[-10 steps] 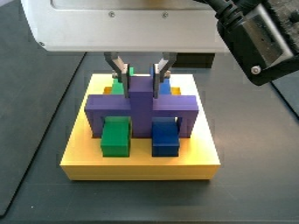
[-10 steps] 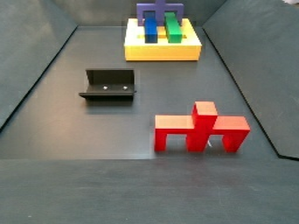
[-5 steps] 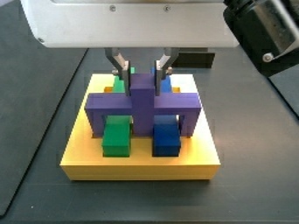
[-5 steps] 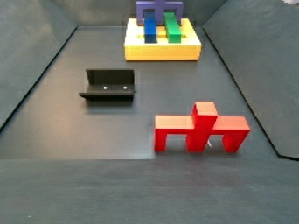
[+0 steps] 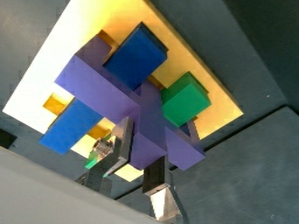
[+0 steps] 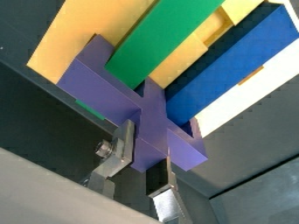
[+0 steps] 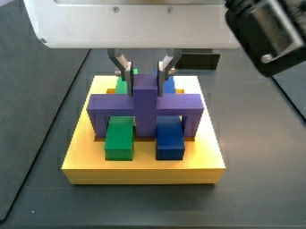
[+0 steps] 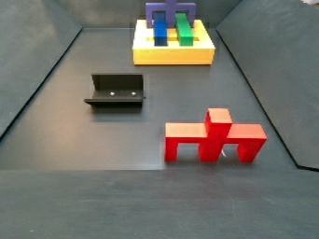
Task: Pick up the purple object. Move up. Move to above the board. Insert the purple object.
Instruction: Insert the purple object.
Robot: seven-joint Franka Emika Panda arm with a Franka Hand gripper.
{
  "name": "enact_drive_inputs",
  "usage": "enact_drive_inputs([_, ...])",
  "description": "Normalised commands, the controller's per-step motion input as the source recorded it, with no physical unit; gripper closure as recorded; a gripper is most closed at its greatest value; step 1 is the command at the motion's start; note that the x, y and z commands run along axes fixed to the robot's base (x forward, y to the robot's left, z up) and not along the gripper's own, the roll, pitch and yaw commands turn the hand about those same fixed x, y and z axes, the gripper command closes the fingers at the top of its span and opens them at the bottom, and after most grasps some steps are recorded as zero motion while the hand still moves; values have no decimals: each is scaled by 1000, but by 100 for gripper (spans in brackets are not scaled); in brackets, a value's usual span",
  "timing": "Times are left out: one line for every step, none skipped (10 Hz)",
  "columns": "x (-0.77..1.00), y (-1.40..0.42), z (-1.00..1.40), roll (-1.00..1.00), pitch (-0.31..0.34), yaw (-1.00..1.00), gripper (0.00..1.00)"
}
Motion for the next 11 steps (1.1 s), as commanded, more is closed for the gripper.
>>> enact_drive_inputs([0, -154, -100, -106, -30, 0, 100])
enact_drive_inputs([0, -126, 66, -123, 0, -17, 100])
enact_drive_inputs([0, -71, 137, -153, 0, -29, 100])
enact_drive_inputs([-14, 0, 0, -153, -34, -29, 100])
enact_drive_inputs([-31, 17, -66, -121, -57, -11, 100])
enact_drive_inputs([0, 89, -49, -70, -33, 0, 100])
enact_drive_inputs([0, 100, 9, -66, 0, -43, 100])
enact_drive_inputs([0, 120, 166, -87, 0, -80, 100])
enact_drive_inputs([0, 20, 71, -19, 0, -71, 100])
enact_drive_inputs([0, 0, 0, -7, 0, -23, 100])
enact_drive_inputs([-6, 0, -49, -60, -41, 0, 100])
